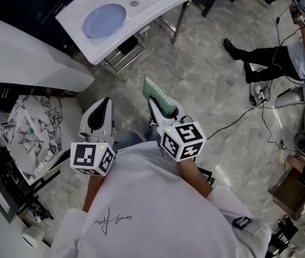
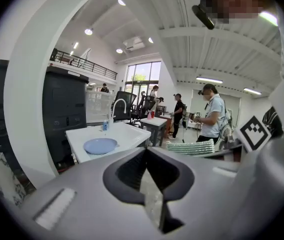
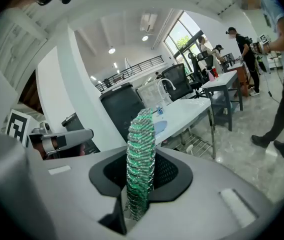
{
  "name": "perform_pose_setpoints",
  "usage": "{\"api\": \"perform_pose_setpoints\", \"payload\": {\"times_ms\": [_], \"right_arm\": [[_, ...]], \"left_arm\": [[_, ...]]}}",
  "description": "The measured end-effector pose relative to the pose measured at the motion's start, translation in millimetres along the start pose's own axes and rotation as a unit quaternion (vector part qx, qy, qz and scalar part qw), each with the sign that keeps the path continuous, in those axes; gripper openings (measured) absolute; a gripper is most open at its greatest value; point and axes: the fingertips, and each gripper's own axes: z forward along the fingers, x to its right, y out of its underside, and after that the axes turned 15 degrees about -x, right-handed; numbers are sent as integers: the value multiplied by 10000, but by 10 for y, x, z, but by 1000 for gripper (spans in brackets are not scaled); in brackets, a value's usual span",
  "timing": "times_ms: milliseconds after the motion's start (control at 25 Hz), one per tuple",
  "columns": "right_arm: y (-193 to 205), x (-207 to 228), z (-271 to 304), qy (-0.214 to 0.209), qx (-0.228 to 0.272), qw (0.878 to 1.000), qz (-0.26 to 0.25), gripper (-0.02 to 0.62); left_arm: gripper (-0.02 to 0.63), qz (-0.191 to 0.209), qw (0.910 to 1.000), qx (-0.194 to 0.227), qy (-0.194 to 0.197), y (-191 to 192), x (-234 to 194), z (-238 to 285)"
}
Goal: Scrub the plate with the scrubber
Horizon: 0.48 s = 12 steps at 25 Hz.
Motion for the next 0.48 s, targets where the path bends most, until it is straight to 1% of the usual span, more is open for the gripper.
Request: {"api": "perform_pose_setpoints", "payload": {"times_ms": [200,320,480], "right_arm": [[-60,104,173,-75,-121,9999,49,52],[-144,240,272,37,-86,9998,202,52],[-239,414,414,196,-186,9995,151,52]], "left_arm": [[55,-127,9996,-266,-45,100,-124,188],[55,-223,9993,-303,-46,71,-218,329],[55,-522,9980,-346,-61,114,-379,581]]}}
